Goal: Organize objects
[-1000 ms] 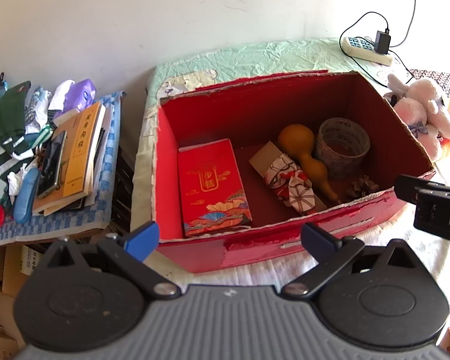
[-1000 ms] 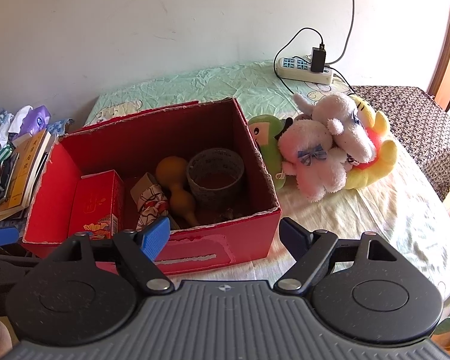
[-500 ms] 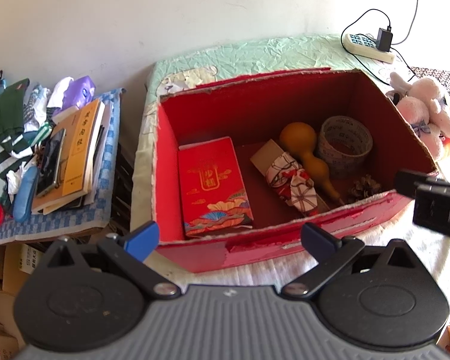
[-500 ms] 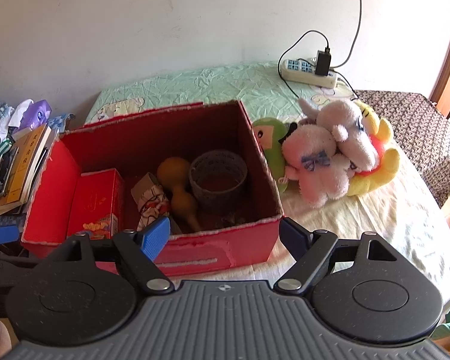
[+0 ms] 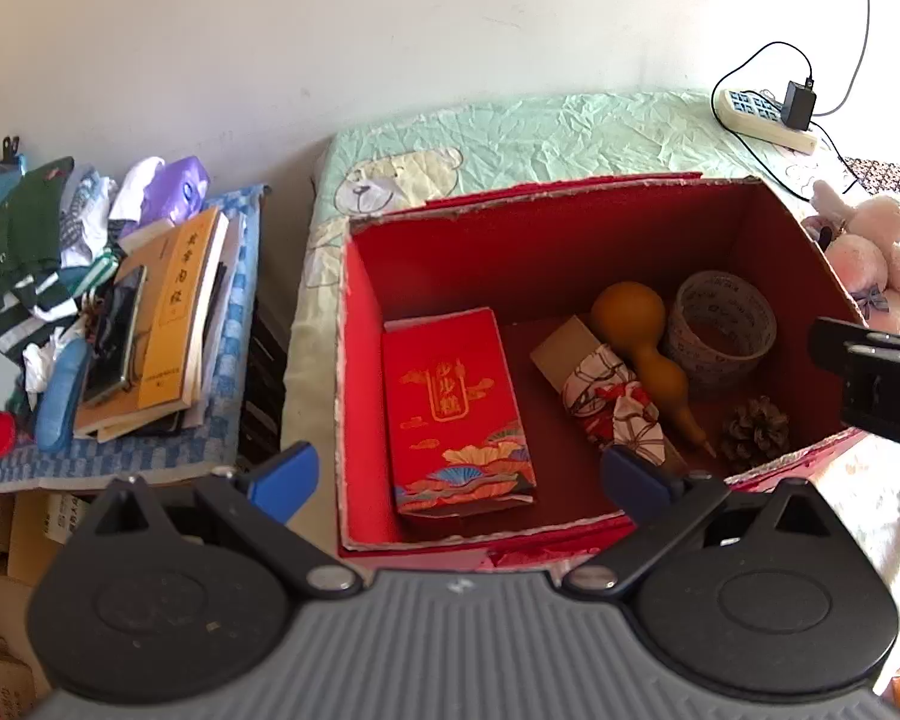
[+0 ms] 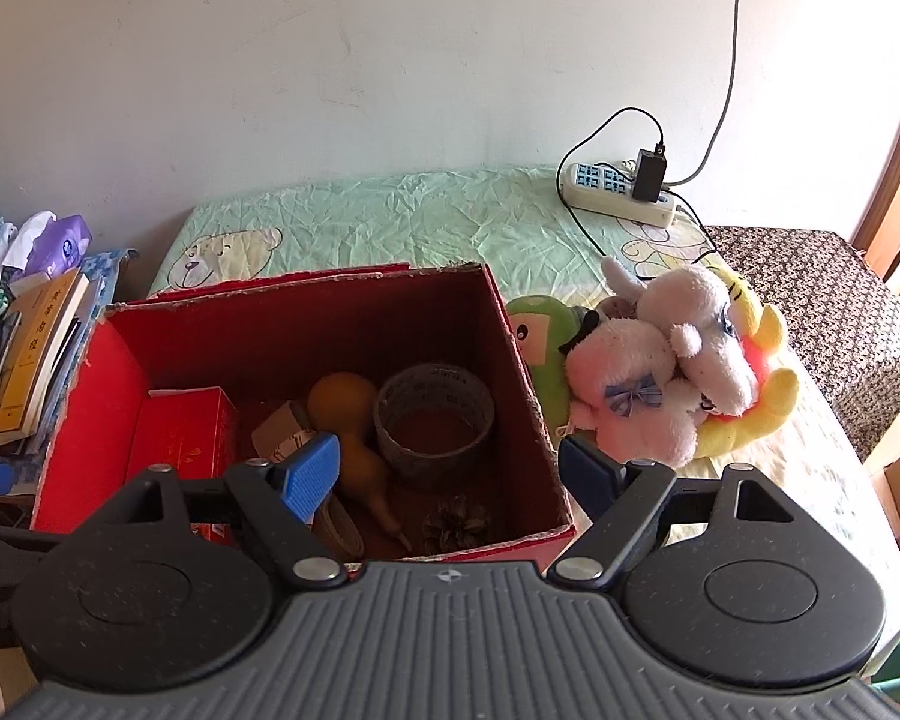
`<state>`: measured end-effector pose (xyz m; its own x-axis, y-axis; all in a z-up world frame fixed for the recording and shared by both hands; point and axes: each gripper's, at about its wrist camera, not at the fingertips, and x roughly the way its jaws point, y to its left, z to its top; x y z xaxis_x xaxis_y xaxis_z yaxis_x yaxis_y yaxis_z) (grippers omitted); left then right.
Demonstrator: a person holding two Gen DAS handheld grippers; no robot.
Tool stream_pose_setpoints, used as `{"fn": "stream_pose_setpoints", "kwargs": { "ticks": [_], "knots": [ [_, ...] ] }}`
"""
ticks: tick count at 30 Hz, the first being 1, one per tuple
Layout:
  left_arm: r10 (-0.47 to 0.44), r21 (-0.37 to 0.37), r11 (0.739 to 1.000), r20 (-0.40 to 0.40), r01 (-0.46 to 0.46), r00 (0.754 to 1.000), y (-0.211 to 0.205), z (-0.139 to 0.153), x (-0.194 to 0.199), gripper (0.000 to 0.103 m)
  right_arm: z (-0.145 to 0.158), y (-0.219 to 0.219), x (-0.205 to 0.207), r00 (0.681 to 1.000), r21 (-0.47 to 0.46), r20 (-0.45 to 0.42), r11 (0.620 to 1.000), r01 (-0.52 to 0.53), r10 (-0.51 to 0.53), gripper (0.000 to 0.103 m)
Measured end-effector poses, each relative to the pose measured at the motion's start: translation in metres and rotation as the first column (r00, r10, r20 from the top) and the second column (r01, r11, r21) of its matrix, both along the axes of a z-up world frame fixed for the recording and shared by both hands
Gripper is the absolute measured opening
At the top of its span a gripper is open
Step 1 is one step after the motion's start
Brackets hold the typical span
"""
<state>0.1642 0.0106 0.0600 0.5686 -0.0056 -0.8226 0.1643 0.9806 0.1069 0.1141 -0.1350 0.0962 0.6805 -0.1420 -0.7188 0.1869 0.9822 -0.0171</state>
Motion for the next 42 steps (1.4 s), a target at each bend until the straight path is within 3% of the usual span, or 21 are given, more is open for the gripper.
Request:
{"fn": "stream_pose_setpoints", "kwargs": {
  "ticks": [42],
  "knots": [
    [0.010,0.003,1.000,-0.002,-0.010,1.000,-0.006,-0.011,0.001,0.103,-0.015,-0.002,0.007,0.999,0.048,-0.030,0.998,-0.029,0.030,0.082]
  ]
}}
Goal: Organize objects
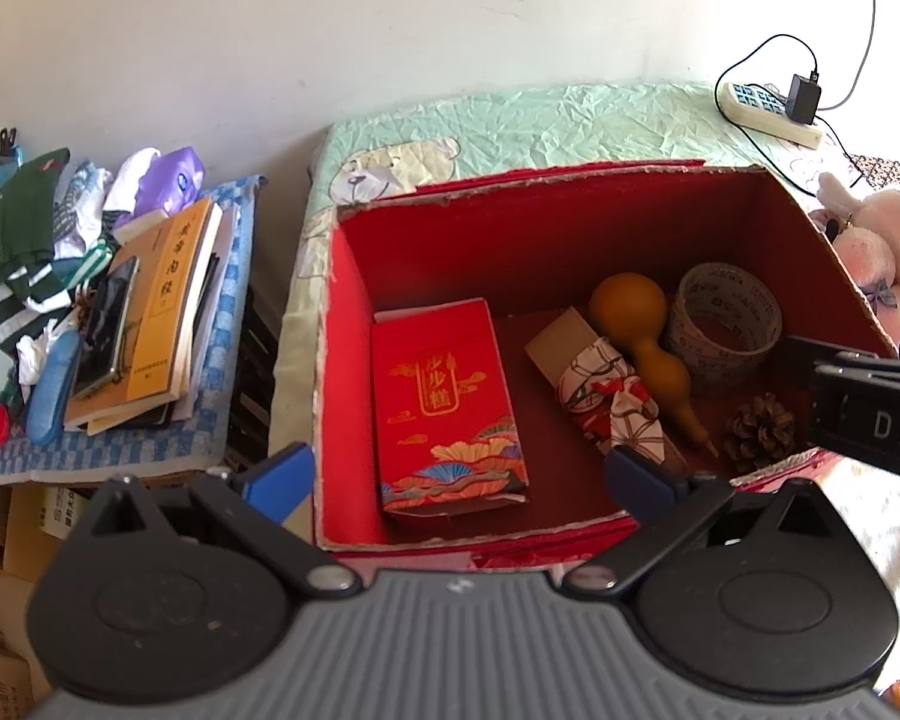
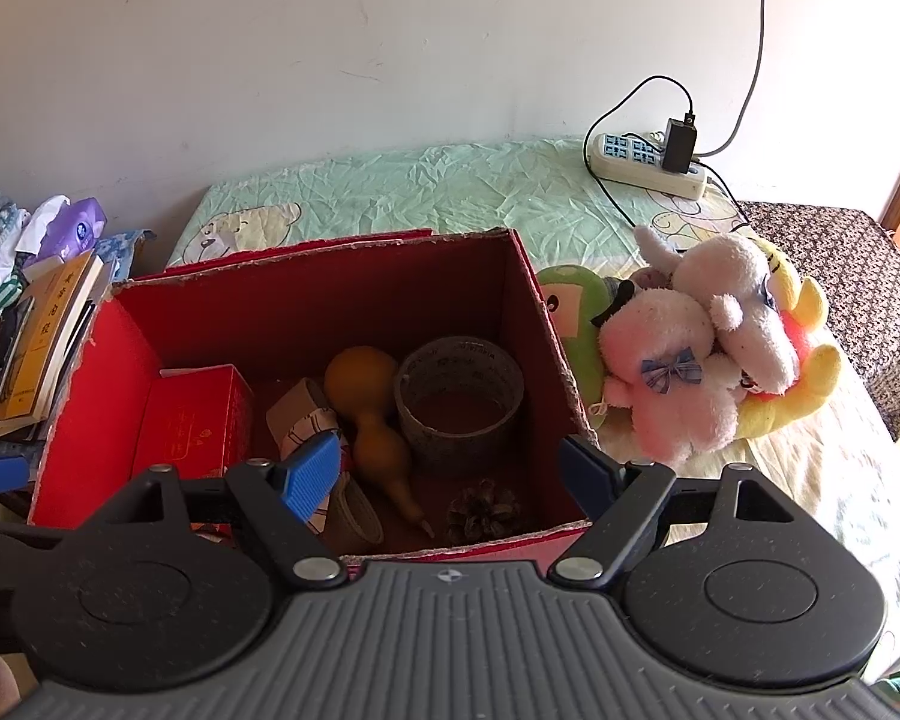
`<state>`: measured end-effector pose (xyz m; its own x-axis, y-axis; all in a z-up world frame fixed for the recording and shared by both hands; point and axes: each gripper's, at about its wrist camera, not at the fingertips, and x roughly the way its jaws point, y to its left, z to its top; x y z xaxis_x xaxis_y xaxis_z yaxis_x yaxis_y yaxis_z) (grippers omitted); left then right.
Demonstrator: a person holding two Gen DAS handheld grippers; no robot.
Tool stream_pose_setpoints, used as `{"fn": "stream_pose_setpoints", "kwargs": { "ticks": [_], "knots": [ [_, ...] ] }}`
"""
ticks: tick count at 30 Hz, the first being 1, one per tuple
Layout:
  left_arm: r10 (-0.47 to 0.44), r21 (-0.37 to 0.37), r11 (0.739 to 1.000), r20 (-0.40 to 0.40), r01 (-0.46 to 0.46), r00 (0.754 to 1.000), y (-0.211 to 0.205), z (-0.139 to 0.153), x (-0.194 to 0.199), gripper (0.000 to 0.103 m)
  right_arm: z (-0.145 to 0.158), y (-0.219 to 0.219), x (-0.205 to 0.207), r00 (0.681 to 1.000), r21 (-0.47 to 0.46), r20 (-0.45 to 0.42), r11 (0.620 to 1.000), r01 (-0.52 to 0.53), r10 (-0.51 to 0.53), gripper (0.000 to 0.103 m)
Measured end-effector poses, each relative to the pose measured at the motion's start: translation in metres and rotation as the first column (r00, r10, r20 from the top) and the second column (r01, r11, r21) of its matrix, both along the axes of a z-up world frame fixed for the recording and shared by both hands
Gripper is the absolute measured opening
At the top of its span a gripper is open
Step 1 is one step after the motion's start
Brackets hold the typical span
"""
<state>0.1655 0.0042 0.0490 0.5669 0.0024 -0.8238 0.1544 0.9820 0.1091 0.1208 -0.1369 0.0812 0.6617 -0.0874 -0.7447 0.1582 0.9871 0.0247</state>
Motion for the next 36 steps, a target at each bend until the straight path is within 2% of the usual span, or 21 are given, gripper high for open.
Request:
{"fn": "stream_pose_setpoints", "kwargs": {
  "ticks": [36],
  "knots": [
    [0.011,-0.006,1.000,0.010,-0.011,1.000,-0.001,0.000,-0.013,0.103,-0.004,-0.004,-0.013,1.000,0.016,-0.014,1.000,-0.008,0.008,0.078]
  ]
}}
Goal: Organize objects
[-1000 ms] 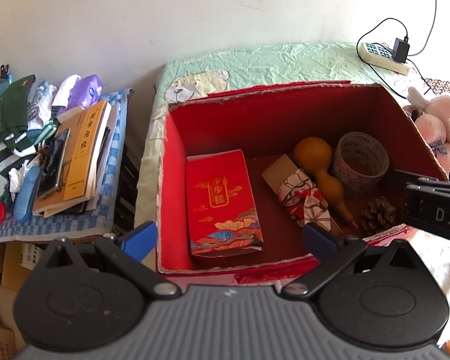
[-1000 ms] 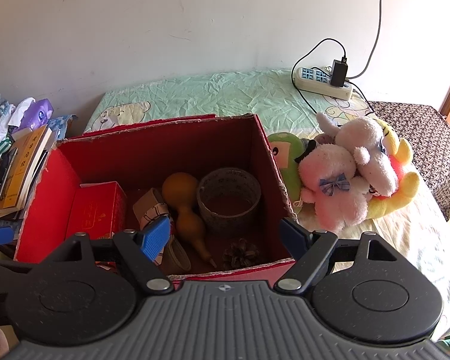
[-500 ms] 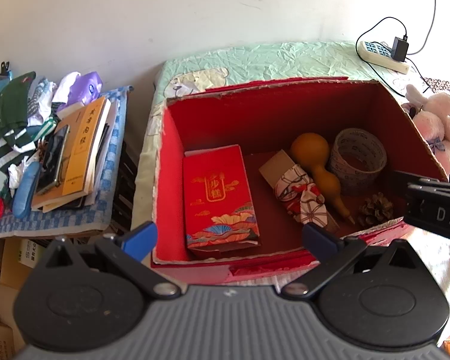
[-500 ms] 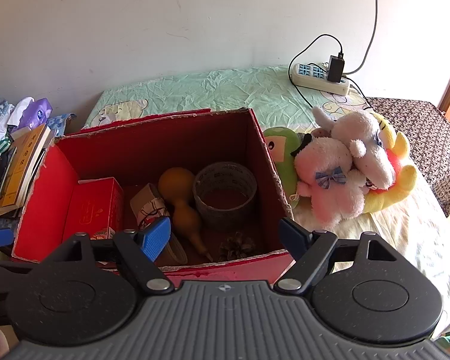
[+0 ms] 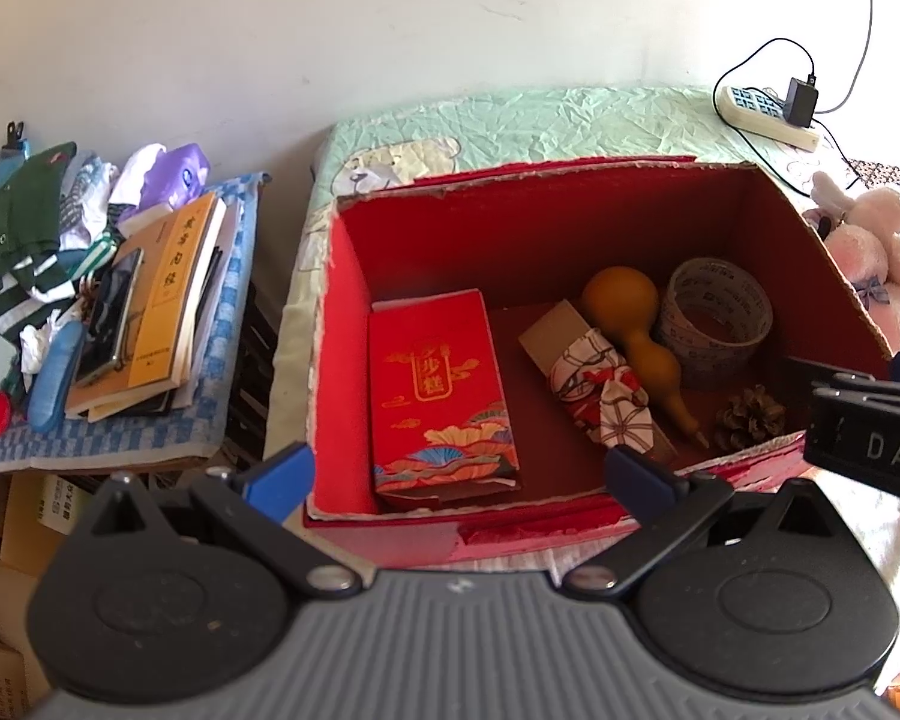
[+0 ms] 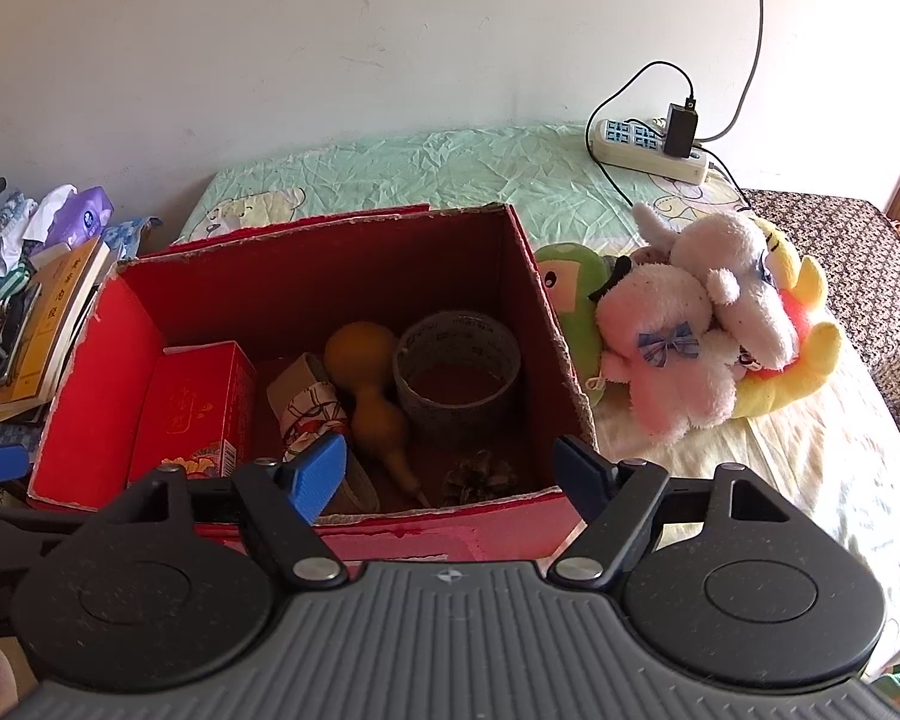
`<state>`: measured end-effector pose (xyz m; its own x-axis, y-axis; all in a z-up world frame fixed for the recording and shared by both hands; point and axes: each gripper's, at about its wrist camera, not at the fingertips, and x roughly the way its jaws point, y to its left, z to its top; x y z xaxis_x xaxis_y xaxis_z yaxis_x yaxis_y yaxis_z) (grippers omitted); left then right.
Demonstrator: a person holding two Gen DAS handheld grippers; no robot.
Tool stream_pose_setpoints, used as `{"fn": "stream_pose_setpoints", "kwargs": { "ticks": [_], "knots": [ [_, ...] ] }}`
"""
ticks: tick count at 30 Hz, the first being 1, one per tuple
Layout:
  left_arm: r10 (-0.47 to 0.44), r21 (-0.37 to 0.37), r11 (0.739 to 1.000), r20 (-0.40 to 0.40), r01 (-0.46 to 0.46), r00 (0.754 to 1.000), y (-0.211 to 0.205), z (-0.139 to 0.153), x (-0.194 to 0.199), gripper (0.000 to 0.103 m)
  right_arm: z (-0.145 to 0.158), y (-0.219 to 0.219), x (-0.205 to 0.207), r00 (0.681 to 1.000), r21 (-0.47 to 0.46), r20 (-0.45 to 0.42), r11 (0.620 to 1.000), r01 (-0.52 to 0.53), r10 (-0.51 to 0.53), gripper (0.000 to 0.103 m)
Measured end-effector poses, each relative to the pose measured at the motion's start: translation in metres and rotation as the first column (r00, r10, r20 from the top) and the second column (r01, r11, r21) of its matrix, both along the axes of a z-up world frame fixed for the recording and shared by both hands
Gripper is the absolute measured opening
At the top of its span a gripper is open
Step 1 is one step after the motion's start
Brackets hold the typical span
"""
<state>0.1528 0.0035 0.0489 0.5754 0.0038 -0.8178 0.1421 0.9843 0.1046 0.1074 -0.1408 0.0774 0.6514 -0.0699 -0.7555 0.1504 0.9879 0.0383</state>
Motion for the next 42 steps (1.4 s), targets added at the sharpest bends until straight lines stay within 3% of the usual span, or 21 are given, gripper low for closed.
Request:
{"fn": "stream_pose_setpoints", "kwargs": {
  "ticks": [5,12,30,37,42],
  "knots": [
    [-0.005,0.030,1.000,0.013,0.005,1.000,-0.003,0.010,-0.007,0.103,0.006,-0.001,-0.008,1.000,-0.003,0.005,1.000,-0.003,0.003,0.078],
    [-0.028,0.002,1.000,-0.022,0.028,0.999,-0.004,0.017,-0.025,0.103,0.013,0.001,-0.027,1.000,-0.018,-0.001,1.000,-0.009,0.009,0.078],
    [-0.070,-0.023,0.998,-0.245,0.066,0.967,-0.008,-0.034,-0.048,0.103,-0.027,0.006,-0.055,0.990,-0.019,-0.143,1.000,-0.002,-0.001,0.078],
    [-0.073,-0.025,0.997,-0.244,0.069,0.967,-0.008,-0.031,-0.051,0.103,-0.022,0.009,-0.059,0.991,-0.008,-0.136,1.000,-0.011,0.010,0.078],
    [-0.070,-0.020,0.998,-0.181,0.067,0.981,-0.007,-0.015,-0.049,0.103,-0.003,0.010,-0.057,0.998,-0.004,-0.067,1.000,-0.023,0.022,0.078]
  ]
}}
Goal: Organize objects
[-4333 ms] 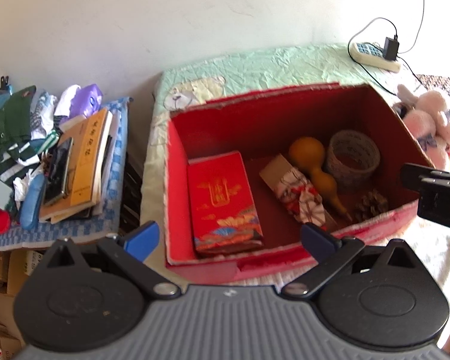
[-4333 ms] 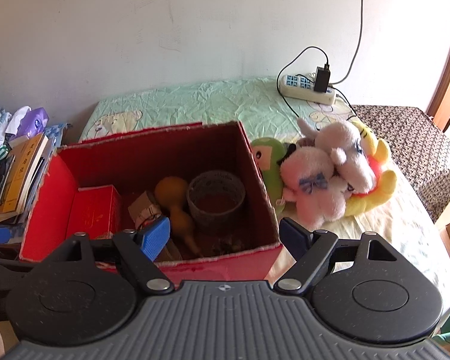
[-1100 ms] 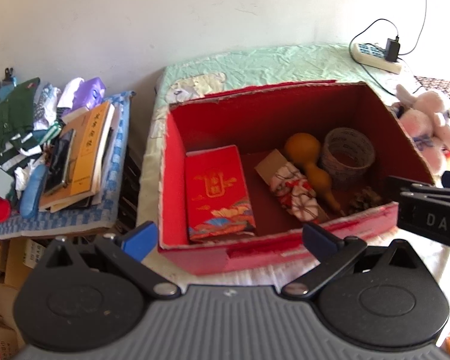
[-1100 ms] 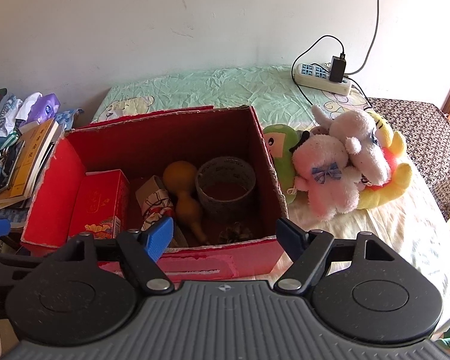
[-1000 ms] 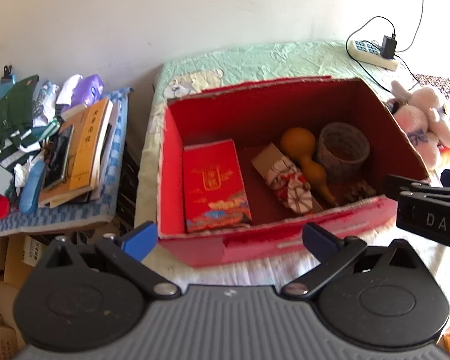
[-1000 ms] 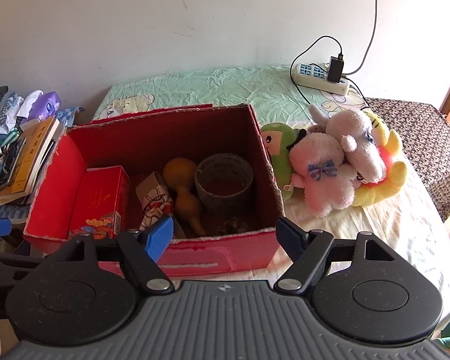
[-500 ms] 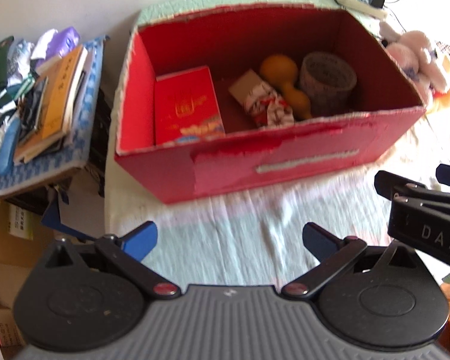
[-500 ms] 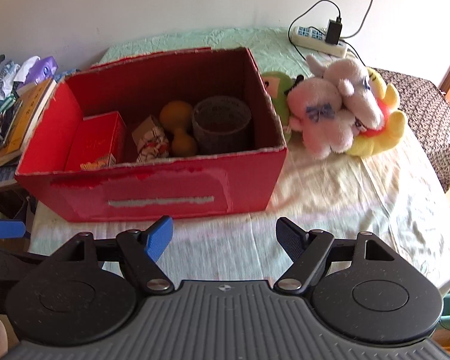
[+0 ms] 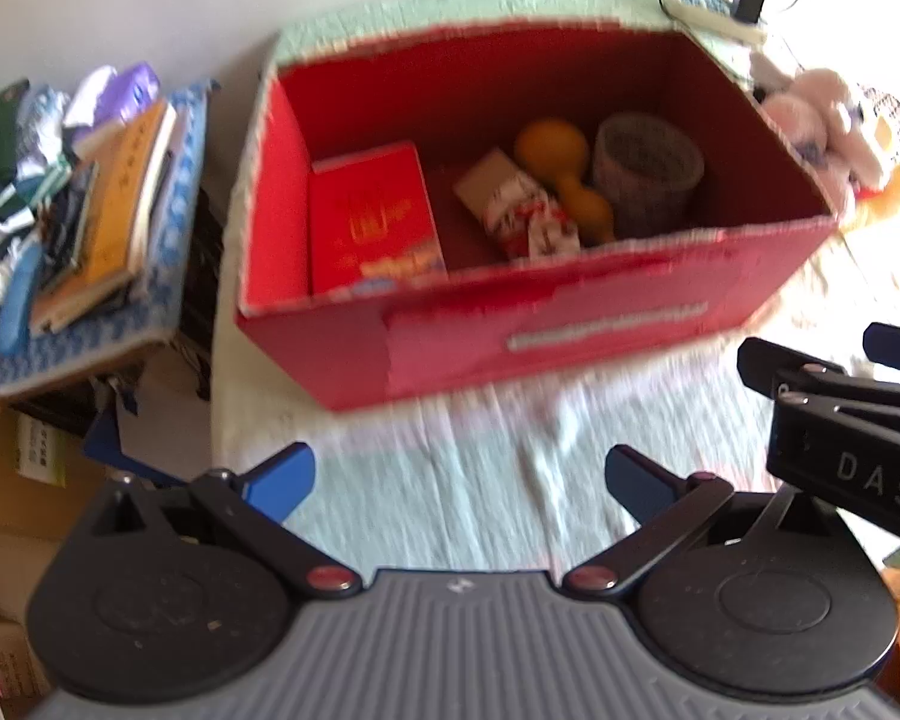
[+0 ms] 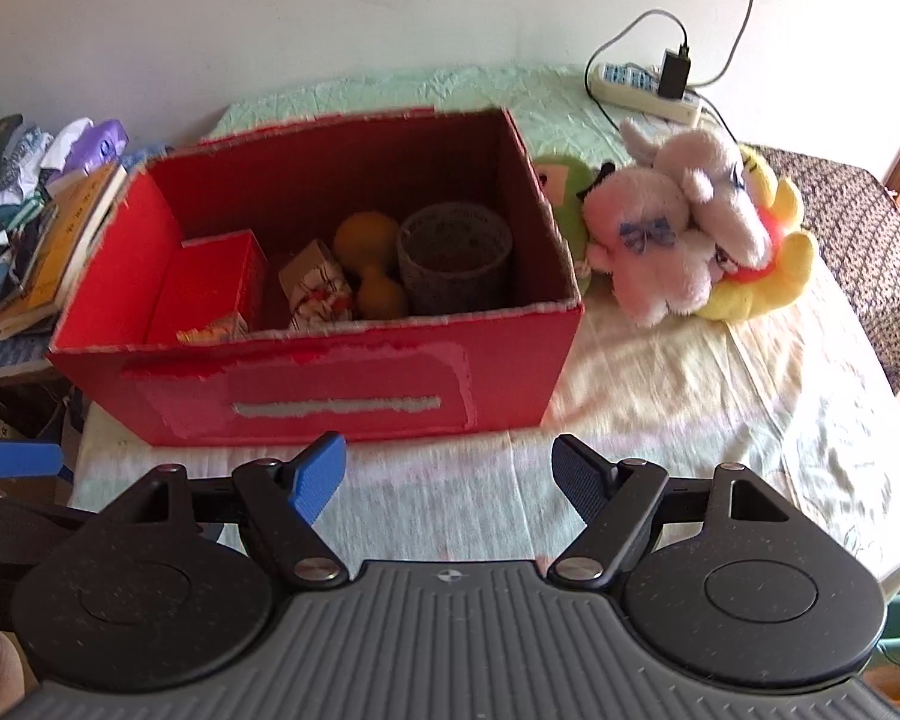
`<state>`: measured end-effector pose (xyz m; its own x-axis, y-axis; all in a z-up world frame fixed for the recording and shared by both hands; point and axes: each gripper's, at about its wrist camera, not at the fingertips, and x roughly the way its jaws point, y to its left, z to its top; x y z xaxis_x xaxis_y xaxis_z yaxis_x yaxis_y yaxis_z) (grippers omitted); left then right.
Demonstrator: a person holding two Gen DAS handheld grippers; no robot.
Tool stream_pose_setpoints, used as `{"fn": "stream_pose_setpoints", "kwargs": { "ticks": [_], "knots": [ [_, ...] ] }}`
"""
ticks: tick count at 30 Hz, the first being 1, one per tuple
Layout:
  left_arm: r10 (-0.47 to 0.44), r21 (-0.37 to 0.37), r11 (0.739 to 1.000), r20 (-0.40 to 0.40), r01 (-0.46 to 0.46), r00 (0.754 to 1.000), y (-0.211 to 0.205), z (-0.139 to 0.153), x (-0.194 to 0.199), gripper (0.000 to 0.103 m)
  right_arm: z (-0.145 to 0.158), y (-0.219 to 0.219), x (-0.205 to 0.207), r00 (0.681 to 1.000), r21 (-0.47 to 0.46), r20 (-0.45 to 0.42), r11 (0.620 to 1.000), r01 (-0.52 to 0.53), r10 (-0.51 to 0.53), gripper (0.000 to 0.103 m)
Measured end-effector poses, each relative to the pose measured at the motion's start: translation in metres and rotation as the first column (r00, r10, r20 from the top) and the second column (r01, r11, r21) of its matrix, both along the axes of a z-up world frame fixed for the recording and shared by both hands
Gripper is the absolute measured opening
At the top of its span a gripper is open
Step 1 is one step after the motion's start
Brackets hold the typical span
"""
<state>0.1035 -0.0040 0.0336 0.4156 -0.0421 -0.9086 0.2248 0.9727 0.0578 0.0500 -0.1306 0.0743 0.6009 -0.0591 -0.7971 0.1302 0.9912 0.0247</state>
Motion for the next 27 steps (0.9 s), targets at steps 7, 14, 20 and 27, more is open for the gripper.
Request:
{"fn": "stream_pose_setpoints", "kwargs": {
  "ticks": [7,14,20,27],
  "knots": [
    [0.004,-0.006,1.000,0.101,-0.003,0.995,-0.001,0.025,0.010,0.103,0.022,-0.004,0.012,0.996,0.008,0.084,1.000,0.007,-0.008,0.078],
    [0.009,-0.010,1.000,0.134,-0.007,0.991,-0.002,0.033,0.027,0.103,0.025,-0.007,0.026,0.995,0.009,0.104,1.000,0.007,-0.007,0.078],
    [-0.012,-0.003,1.000,0.165,0.013,0.986,-0.006,0.038,0.041,0.103,0.023,-0.008,0.042,0.994,0.007,0.108,1.000,0.005,-0.006,0.078],
    [-0.030,0.035,0.999,0.170,0.025,0.985,-0.006,0.031,0.066,0.103,0.014,-0.011,0.065,0.996,0.012,0.085,1.000,0.026,-0.027,0.078]
  ]
}}
